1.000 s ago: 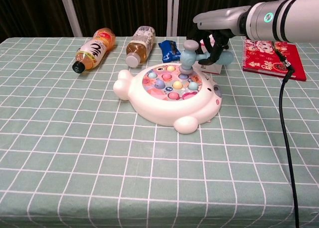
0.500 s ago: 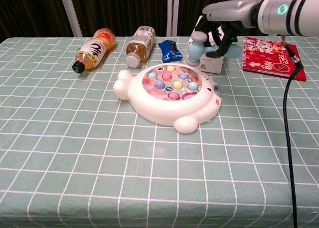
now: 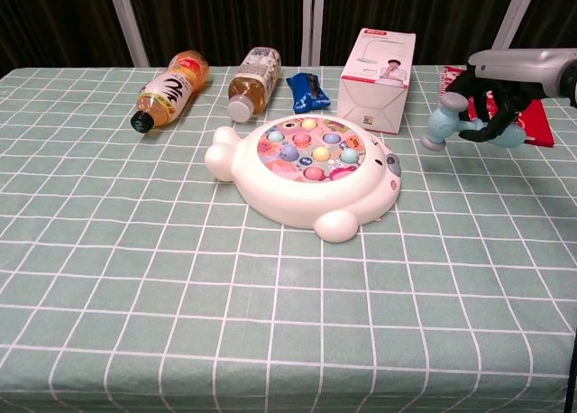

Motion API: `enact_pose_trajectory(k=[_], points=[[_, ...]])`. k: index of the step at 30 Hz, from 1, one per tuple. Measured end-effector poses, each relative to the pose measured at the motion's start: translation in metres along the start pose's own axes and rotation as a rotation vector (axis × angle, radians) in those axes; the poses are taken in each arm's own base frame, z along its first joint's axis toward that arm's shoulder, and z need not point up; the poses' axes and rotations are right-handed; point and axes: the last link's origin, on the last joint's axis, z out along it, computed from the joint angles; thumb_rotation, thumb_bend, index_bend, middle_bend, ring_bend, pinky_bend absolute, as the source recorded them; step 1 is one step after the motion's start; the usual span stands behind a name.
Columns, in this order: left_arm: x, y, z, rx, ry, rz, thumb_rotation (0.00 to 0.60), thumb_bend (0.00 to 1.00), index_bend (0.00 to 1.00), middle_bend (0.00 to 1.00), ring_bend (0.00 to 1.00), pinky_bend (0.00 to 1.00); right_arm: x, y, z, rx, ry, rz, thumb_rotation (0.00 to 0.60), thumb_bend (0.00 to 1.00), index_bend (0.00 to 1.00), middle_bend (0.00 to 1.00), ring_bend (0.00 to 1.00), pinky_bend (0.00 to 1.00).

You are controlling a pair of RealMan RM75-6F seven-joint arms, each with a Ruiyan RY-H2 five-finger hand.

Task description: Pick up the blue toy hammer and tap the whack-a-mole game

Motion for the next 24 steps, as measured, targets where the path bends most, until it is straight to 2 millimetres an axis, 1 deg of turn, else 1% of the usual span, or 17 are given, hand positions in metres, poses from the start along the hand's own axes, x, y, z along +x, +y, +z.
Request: enact_pose_trajectory(k=[4, 8, 10, 16, 24], points=[[0.000, 0.001, -0.001, 0.002, -0.002, 0.001, 0.600, 0.00, 0.23, 0.18, 0.06, 0.04, -0.016, 0.007, 0.003, -0.002, -0.006, 0.000, 0.600, 0.51, 0.60, 0.57, 0.48, 0.57], [0.000, 0.000, -0.002, 0.005, -0.006, -0.002, 0.600, 0.00, 0.23, 0.18, 0.06, 0.04, -0.028, 0.008, 0.005, 0.008, -0.008, 0.007, 0.600, 0.41, 0.49, 0.51, 0.41, 0.51], [-0.001, -0.001, -0.002, 0.007, -0.010, -0.002, 0.600, 0.00, 0.23, 0.18, 0.06, 0.04, -0.032, 0.008, 0.005, 0.012, -0.009, 0.013, 0.600, 0.37, 0.45, 0.48, 0.38, 0.49], [-0.001, 0.000, -0.002, 0.004, -0.012, -0.005, 0.600, 0.00, 0.23, 0.18, 0.06, 0.04, -0.036, 0.008, 0.002, 0.020, 0.002, 0.026, 0.600, 0.28, 0.37, 0.42, 0.32, 0.44], [-0.002, -0.001, -0.001, 0.002, -0.018, -0.005, 0.600, 0.00, 0.23, 0.18, 0.06, 0.04, -0.038, 0.006, -0.003, 0.033, 0.006, 0.033, 0.600, 0.20, 0.32, 0.38, 0.30, 0.41]])
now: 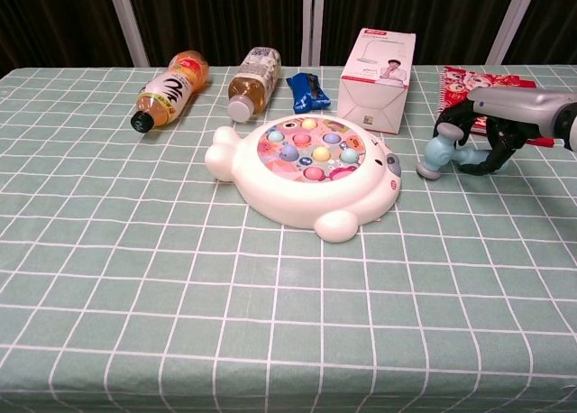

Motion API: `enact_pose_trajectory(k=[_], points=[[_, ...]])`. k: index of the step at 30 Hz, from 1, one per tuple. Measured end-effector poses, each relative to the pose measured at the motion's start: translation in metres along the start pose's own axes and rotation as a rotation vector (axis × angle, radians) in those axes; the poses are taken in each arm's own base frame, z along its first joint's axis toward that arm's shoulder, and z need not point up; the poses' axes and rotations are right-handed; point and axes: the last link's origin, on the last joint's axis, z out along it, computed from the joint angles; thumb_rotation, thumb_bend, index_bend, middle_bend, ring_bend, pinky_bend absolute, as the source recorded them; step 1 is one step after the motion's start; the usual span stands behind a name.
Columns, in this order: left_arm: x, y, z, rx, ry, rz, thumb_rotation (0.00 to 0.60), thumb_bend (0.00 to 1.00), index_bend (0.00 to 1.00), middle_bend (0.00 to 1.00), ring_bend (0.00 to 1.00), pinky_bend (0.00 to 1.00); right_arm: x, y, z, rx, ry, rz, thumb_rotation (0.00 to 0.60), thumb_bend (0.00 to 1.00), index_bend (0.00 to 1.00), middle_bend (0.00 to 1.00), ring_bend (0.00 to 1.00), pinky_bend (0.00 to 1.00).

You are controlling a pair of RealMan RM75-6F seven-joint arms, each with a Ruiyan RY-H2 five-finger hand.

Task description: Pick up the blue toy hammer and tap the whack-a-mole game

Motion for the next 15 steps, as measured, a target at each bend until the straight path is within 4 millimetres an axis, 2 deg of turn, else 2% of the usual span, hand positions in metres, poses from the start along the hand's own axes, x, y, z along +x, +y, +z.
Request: enact_pose_trajectory(k=[5, 8, 11, 15], points=[[0.001, 0.001, 0.001, -0.004, 0.003, 0.001, 0.600, 0.00, 0.23, 0.18, 0.06, 0.04, 0.001, 0.000, -0.005, 0.001, 0.011, 0.001, 0.600, 0.15, 0.24, 0.32, 0.25, 0.35], [0.001, 0.001, 0.002, -0.004, 0.005, 0.000, 0.600, 0.00, 0.23, 0.18, 0.06, 0.04, 0.005, 0.001, -0.010, 0.002, 0.028, 0.012, 0.600, 0.11, 0.14, 0.24, 0.15, 0.27], [0.001, 0.001, 0.003, -0.004, 0.007, -0.002, 0.600, 0.00, 0.23, 0.18, 0.06, 0.04, 0.012, 0.003, -0.021, 0.005, 0.066, 0.029, 0.600, 0.10, 0.11, 0.20, 0.11, 0.23], [0.000, 0.001, 0.005, -0.008, 0.011, -0.003, 0.600, 0.00, 0.23, 0.18, 0.06, 0.04, 0.027, 0.013, -0.050, -0.007, 0.141, 0.058, 0.600, 0.10, 0.11, 0.19, 0.11, 0.23]])
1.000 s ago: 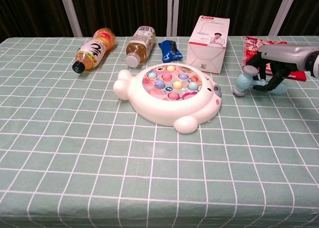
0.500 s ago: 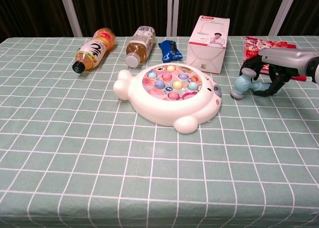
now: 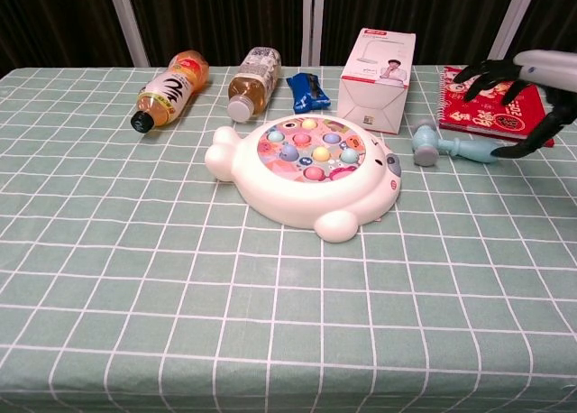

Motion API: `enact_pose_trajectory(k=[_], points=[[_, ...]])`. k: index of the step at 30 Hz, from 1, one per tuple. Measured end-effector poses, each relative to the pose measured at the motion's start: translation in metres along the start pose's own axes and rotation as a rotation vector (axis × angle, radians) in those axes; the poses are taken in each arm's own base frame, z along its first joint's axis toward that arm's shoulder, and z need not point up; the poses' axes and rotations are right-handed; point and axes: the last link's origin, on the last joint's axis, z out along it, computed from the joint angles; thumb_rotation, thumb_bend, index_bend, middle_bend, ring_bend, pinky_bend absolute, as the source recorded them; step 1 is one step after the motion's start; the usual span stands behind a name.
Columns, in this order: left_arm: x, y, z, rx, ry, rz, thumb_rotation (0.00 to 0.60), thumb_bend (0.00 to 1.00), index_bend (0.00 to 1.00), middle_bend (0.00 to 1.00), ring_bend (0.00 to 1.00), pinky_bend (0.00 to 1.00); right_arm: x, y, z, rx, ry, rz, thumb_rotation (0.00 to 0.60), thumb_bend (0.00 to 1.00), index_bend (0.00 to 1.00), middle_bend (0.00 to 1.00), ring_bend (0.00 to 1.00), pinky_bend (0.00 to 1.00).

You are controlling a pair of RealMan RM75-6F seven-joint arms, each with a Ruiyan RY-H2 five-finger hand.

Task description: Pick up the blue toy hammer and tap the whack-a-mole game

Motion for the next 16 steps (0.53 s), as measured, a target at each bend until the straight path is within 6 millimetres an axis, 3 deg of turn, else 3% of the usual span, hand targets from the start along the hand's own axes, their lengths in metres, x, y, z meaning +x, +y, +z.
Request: enact_pose_trajectory(k=[5, 9, 16], points=[[0.000, 0.000, 0.002, 0.004, 0.011, -0.004, 0.600, 0.00, 0.23, 0.18, 0.06, 0.04, 0.020, 0.018, -0.043, -0.042, 0.109, 0.009, 0.600, 0.14, 0.11, 0.23, 0.11, 0.22], [0.000, 0.001, 0.006, 0.004, 0.027, -0.002, 0.600, 0.00, 0.23, 0.18, 0.06, 0.04, 0.031, 0.033, -0.091, -0.106, 0.219, 0.018, 0.600, 0.17, 0.11, 0.21, 0.11, 0.22], [0.002, 0.006, 0.010, -0.003, 0.059, 0.007, 0.600, 0.00, 0.23, 0.18, 0.06, 0.04, 0.034, 0.043, -0.172, -0.214, 0.364, 0.038, 0.600, 0.17, 0.11, 0.17, 0.09, 0.20]])
